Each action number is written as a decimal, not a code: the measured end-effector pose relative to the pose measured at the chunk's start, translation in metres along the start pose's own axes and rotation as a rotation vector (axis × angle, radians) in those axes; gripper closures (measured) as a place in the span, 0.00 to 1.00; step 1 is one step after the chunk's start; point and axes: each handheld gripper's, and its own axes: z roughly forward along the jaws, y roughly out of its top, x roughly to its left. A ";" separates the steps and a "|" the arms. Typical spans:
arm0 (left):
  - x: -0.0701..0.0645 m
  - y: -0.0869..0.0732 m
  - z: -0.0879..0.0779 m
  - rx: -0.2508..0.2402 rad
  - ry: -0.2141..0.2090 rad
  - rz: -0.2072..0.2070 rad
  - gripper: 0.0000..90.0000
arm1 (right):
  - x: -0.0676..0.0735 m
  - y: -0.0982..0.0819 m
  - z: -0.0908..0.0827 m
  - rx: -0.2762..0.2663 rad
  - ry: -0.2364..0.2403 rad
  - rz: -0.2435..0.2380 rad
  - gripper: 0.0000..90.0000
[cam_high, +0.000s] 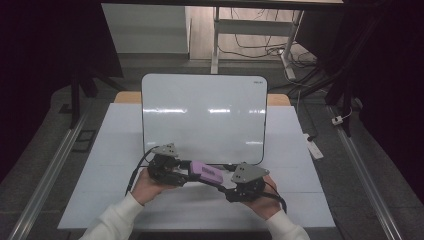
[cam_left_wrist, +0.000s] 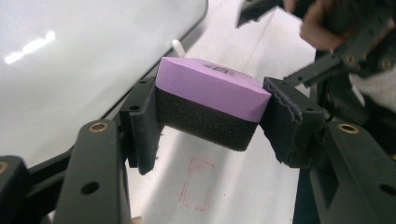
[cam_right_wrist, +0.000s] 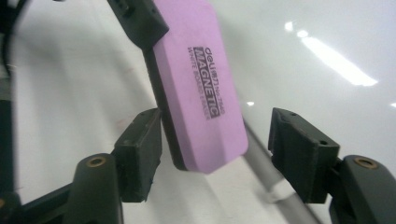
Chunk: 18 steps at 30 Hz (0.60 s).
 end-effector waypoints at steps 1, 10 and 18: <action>0.001 0.000 0.000 -0.006 -0.003 -0.009 0.46 | 0.002 0.001 0.000 0.007 -0.033 -0.013 0.40; 0.001 -0.001 0.000 -0.023 0.018 -0.030 0.46 | 0.010 0.001 0.006 0.037 -0.109 -0.041 0.42; 0.004 -0.001 0.000 -0.038 0.027 -0.059 0.46 | 0.017 0.003 0.010 0.039 -0.152 -0.069 0.43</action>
